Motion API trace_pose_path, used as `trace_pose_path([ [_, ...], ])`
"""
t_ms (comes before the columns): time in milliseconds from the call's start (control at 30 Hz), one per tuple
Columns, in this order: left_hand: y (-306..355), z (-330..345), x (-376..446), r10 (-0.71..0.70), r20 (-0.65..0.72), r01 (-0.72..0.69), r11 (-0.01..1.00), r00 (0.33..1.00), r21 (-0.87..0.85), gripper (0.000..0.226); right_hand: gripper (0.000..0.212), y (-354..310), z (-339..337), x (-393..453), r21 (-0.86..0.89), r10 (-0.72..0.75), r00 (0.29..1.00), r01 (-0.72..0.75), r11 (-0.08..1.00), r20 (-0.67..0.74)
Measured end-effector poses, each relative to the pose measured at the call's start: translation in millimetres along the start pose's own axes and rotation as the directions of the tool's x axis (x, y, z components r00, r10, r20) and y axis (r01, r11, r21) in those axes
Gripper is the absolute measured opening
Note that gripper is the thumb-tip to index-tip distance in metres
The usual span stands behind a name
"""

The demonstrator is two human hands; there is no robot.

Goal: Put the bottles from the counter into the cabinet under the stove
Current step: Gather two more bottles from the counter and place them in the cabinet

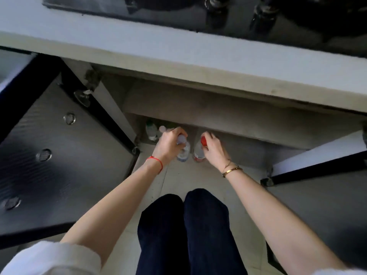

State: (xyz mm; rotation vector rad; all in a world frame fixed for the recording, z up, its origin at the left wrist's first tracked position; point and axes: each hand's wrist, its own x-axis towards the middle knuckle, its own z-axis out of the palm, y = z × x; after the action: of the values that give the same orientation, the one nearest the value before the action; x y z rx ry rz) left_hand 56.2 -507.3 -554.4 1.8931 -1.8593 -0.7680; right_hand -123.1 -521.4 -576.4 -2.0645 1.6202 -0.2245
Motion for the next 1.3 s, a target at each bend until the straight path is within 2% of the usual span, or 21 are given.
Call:
trace_pose_path([
  [133,-50.0,50.8,40.2,0.009,-0.042,-0.01,1.0,0.999,-0.029,0.026,0.036,32.2,56.5,43.7,0.016,-0.048,0.997,0.049,0.999,-0.059],
  [333,-92.0,92.9,88.9,0.026,-0.096,-0.03,0.999,0.995,-0.044,0.029,0.035,58.9,107.6,92.5,0.052,-0.061,0.989,0.068,0.996,-0.132],
  [800,-113.2,130.3,126.8,-0.024,0.023,0.024,0.999,0.999,-0.023,0.026,0.025,81.6,139.7,121.3,0.008,0.005,0.991,-0.004,1.0,-0.13],
  [1000,-115.2,138.3,132.8,-0.03,0.024,0.031,0.999,0.999,-0.022,0.028,0.034,84.9,137.0,123.7,0.005,0.063,0.991,-0.063,0.998,-0.121],
  [1200,-109.5,133.6,121.3,-0.043,0.043,0.041,0.999,0.998,0.035,0.047,0.052,79.8,135.3,110.2,0.024,0.093,0.991,-0.091,0.996,-0.093],
  [1300,-101.1,121.0,103.6,-0.039,0.045,0.036,0.997,0.998,0.065,0.046,0.06,70.2,121.4,94.1,0.004,0.093,0.991,-0.093,0.996,-0.094],
])
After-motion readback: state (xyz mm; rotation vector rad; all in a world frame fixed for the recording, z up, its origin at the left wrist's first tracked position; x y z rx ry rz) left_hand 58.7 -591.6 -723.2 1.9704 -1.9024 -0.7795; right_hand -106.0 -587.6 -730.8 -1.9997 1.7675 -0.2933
